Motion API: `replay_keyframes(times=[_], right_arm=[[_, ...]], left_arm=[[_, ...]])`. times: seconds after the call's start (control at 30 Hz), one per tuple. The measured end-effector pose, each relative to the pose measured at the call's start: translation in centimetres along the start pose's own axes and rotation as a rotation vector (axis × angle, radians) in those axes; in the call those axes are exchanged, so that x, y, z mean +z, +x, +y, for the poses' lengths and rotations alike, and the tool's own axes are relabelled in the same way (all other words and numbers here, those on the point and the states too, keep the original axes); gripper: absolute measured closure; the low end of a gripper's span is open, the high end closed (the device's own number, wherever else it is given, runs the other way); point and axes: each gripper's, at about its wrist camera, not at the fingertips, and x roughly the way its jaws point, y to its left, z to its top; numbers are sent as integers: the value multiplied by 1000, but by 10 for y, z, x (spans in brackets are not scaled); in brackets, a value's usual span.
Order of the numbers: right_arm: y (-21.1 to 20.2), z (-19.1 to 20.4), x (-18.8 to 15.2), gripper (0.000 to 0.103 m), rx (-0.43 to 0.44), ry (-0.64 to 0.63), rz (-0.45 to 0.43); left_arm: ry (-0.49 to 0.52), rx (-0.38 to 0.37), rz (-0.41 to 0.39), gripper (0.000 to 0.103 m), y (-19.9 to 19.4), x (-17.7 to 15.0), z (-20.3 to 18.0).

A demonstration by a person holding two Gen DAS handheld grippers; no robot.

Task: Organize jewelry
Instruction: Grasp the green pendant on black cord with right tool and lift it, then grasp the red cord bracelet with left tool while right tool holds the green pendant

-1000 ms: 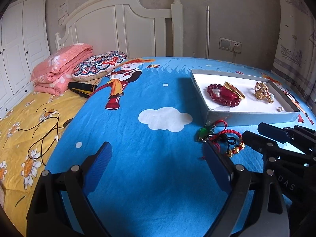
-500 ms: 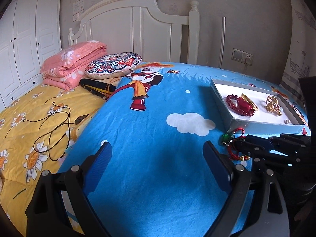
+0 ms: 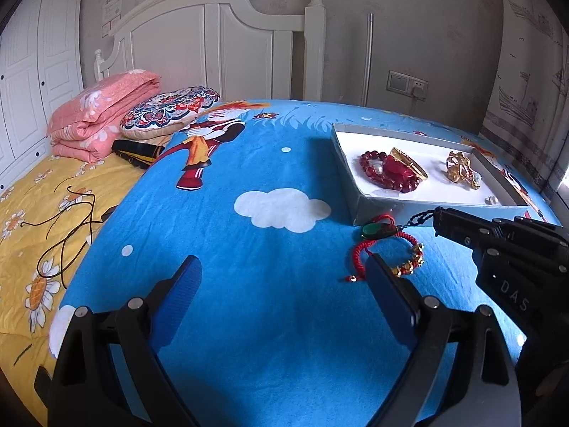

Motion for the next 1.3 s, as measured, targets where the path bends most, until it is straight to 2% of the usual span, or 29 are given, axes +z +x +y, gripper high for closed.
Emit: replay_keyframes(times=[0.2,0.43,0.53,0.63,0.83,0.87,0.9,0.93,1.0,1.03,1.13,1.17,1.23,1.3], right_arm=[[-24,-39,-8,96,-48,61,-46],[-40,-91,-25,96,-93,157,-62],[-43,-107,-35,96,-98,183,-56],[-43,-115,-43,96,-91,200,-54],[-47,-114,-48,96,-61,192,-65],[-48,-112,-48,96,-58,184,-69],[-49,-111,-49,96,-55,179,-72],[-50,-109,-49,96,-53,174,-74],[-51,-108,-49,96,-50,168,-75],[-51,-107,-49,96,-49,166,-74],[-52,-106,-50,96,-52,164,-74],[-52,-105,-50,96,-54,162,-74],[-53,-104,-51,96,-60,161,-75],[-55,-106,-53,96,-66,164,-76]], left_arm=[[27,-18,26,13,9,2,-29],[77,-46,64,13,22,5,-68],[54,-50,87,13,30,11,-75],[9,-40,105,14,34,18,-73],[19,-8,158,15,47,25,-83],[14,-4,174,18,50,25,-83],[9,-3,192,28,54,24,-82],[8,1,196,33,55,23,-81],[13,7,173,49,52,21,-82],[24,7,164,51,50,20,-84],[56,-6,128,72,44,13,-91],[70,-9,115,84,42,11,-94],[96,-20,92,88,36,4,-101],[91,-79,78,89,29,-3,-105]])
